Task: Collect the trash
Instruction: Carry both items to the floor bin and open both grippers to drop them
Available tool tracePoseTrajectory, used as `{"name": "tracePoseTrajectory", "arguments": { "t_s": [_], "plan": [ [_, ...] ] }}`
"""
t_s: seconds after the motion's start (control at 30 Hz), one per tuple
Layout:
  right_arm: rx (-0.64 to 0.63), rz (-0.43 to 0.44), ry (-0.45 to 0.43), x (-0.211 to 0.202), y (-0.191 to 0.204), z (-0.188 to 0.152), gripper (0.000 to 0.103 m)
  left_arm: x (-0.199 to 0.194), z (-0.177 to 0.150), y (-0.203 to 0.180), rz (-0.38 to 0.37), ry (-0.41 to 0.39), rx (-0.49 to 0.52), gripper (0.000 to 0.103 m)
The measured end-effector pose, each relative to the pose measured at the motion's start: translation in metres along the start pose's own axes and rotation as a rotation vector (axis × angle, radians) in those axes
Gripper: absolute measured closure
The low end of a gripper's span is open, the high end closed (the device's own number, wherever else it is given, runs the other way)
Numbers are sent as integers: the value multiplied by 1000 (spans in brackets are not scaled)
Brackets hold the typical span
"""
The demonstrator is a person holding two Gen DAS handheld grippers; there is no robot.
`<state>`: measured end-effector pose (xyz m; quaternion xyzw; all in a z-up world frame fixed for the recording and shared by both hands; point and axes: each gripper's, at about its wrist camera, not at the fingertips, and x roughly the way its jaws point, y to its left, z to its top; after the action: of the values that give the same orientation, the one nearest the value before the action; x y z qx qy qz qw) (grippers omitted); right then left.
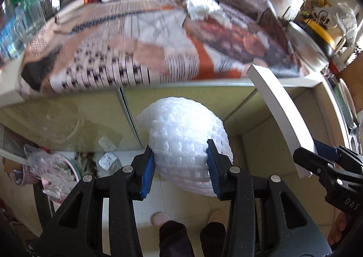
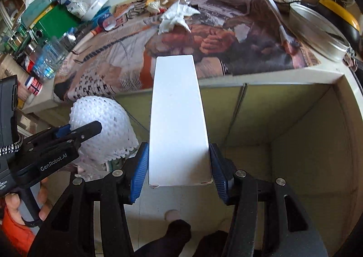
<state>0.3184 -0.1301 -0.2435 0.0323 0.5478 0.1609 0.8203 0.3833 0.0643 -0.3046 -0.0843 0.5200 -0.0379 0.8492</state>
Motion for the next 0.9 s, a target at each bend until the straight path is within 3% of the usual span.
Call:
{"name": "tracePoseTrajectory", "arguments": {
  "t_s": [0.43, 0.9],
  "plan": [
    [-55, 27, 209, 138, -64, -74, 54, 154, -91, 4, 89, 114, -155, 62],
    [-34, 57, 362, 322, -107, -142, 54, 313, -156, 27, 166, 182, -178, 62]
  ]
}}
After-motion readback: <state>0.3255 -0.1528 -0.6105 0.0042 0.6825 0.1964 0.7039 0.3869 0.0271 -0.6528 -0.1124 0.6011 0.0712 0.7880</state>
